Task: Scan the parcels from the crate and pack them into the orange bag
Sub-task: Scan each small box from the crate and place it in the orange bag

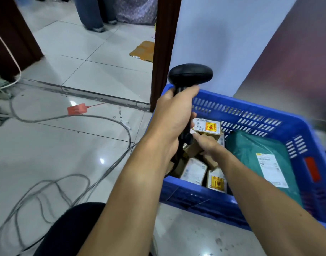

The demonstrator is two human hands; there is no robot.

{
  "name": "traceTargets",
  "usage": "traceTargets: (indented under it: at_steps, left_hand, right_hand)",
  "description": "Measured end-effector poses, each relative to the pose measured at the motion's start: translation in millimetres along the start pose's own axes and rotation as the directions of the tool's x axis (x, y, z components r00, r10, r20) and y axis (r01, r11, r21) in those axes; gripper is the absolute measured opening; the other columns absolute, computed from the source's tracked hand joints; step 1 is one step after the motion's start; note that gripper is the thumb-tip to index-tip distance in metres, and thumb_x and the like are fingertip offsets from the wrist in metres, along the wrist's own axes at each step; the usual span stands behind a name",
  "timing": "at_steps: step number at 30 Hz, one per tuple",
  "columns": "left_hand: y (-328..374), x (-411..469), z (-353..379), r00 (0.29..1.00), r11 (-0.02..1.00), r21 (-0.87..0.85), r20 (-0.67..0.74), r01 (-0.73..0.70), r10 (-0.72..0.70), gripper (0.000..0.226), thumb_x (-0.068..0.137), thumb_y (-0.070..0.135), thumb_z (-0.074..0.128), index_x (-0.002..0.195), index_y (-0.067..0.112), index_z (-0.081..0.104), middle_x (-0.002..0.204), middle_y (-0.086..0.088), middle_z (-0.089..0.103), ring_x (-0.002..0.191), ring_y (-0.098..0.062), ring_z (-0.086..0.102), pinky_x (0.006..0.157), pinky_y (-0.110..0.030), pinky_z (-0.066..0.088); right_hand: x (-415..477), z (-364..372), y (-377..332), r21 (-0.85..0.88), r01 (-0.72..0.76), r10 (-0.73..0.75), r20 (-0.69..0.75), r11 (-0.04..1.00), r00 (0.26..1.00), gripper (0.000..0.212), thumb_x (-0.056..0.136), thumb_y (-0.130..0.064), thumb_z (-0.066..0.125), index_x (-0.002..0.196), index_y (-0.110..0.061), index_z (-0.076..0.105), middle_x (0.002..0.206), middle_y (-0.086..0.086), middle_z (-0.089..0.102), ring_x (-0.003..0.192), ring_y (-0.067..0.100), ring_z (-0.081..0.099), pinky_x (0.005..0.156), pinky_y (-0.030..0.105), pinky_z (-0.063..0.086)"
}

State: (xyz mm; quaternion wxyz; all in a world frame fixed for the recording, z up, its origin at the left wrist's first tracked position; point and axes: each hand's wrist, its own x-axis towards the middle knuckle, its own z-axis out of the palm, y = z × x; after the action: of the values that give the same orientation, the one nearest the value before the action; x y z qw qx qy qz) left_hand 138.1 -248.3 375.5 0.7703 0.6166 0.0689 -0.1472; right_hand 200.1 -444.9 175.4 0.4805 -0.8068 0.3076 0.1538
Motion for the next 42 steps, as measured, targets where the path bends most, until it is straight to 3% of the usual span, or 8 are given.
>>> traceTargets:
  at_steps: [2, 7, 10, 15, 21, 27, 33, 42]
  left_hand:
    - [-1, 1, 2, 1.0, 1.0, -0.007, -0.008, -0.007, 0.007, 0.014, 0.1, 0.032, 0.065, 0.098, 0.017, 0.065, 0.077, 0.001, 0.057, 0.071, -0.015, 0.057, 0.06, -0.028, 0.051]
    - [-7, 0, 5, 0.999, 0.999, 0.024, -0.008, -0.033, 0.033, 0.012, 0.101, 0.03, 0.062, 0.102, 0.018, 0.064, 0.086, -0.004, 0.059, 0.072, -0.015, 0.058, 0.06, -0.029, 0.05]
    - [-12, -2, 10, 1.0, 1.0, 0.006, 0.012, -0.024, 0.024, 0.019, 0.103, 0.028, 0.06, 0.114, 0.013, 0.064, 0.091, -0.009, 0.062, 0.077, -0.019, 0.06, 0.064, -0.031, 0.049]
    - [-29, -13, 21, 0.999, 0.999, 0.038, 0.044, -0.013, 0.012, 0.019, 0.105, 0.031, 0.059, 0.115, 0.016, 0.063, 0.098, -0.018, 0.075, 0.069, -0.019, 0.066, 0.066, -0.033, 0.054]
    - [-41, -40, 24, 0.993, 0.998, 0.052, 0.114, -0.048, 0.042, 0.029, 0.103, 0.045, 0.058, 0.117, 0.02, 0.065, 0.096, -0.015, 0.078, 0.058, -0.021, 0.063, 0.06, -0.036, 0.054]
    - [-50, -64, 33, 0.977, 0.981, 0.155, 0.197, -0.118, 0.086, 0.039, 0.099, 0.036, 0.066, 0.113, 0.0, 0.065, 0.077, -0.014, 0.069, 0.047, -0.022, 0.049, 0.053, -0.033, 0.044]
    - [-56, -92, 38, 0.971, 0.977, 0.162, 0.216, -0.14, 0.103, 0.035, 0.099, 0.03, 0.066, 0.106, -0.004, 0.068, 0.069, -0.012, 0.061, 0.045, -0.021, 0.047, 0.05, -0.034, 0.043]
    - [-65, -100, 42, 0.971, 0.982, 0.161, 0.232, -0.1, 0.061, 0.026, 0.1, 0.028, 0.066, 0.099, 0.002, 0.07, 0.069, -0.013, 0.06, 0.049, -0.022, 0.05, 0.052, -0.035, 0.044]
  right_hand:
    - [-14, -22, -1, 0.037, 0.011, -0.011, 0.005, 0.999, 1.0, 0.037, 0.095, -0.043, 0.065, 0.115, -0.013, 0.062, 0.09, -0.002, 0.064, 0.079, 0.013, 0.06, 0.066, 0.029, 0.048]
    - [-63, -78, 0, -0.024, 0.081, -0.08, 0.013, 0.996, 0.997, 0.044, 0.093, -0.05, 0.065, 0.111, -0.01, 0.07, 0.091, 0.004, 0.073, 0.079, 0.022, 0.064, 0.071, 0.029, 0.047]
    - [-99, -114, -1, -0.02, 0.144, -0.143, 0.031, 0.989, 0.989, 0.041, 0.095, -0.048, 0.064, 0.114, -0.013, 0.074, 0.099, 0.001, 0.08, 0.096, 0.025, 0.074, 0.098, 0.038, 0.056]
    - [-169, -171, 3, 0.044, 0.24, -0.241, 0.029, 0.97, 0.97, 0.036, 0.094, -0.042, 0.066, 0.113, -0.013, 0.075, 0.099, 0.004, 0.081, 0.099, 0.025, 0.076, 0.109, 0.045, 0.049]
    - [-220, -212, 36, 0.276, 0.3, -0.306, -0.024, 0.913, 0.952, 0.107, 0.027, -0.059, 0.098, 0.115, -0.006, 0.069, 0.105, 0.013, 0.079, 0.097, 0.028, 0.077, 0.088, 0.034, 0.06]
    - [-222, -195, 90, 0.503, 0.238, -0.223, -0.09, 0.831, 0.971, 0.063, 0.079, -0.035, 0.075, 0.132, -0.005, 0.061, 0.111, 0.015, 0.078, 0.1, 0.033, 0.077, 0.093, 0.042, 0.061]
    - [-225, -197, 99, 0.491, 0.284, -0.228, -0.171, 0.823, 0.958, 0.062, 0.077, -0.042, 0.076, 0.128, -0.01, 0.06, 0.105, 0.009, 0.08, 0.091, 0.032, 0.078, 0.084, 0.041, 0.057]
    - [-208, -196, 104, 0.479, 0.254, -0.182, -0.192, 0.84, 0.964, 0.042, 0.086, -0.02, 0.08, 0.12, -0.007, 0.059, 0.101, 0.009, 0.079, 0.092, 0.027, 0.077, 0.091, 0.046, 0.06]
